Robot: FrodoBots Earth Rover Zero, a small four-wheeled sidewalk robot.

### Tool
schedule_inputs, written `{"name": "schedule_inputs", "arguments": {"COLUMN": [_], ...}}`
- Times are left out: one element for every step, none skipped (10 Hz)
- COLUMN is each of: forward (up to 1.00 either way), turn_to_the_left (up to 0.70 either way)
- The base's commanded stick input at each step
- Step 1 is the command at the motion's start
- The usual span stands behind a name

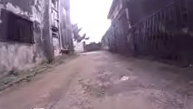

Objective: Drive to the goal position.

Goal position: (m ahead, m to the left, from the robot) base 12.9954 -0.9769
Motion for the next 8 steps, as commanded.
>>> {"name": "schedule_inputs", "arguments": {"forward": [0.50,0.50,0.50,0.50,0.50,0.50,0.50,0.50], "turn_to_the_left": [0.00,0.00,0.00,0.00,0.00,0.00,0.00,0.00]}}
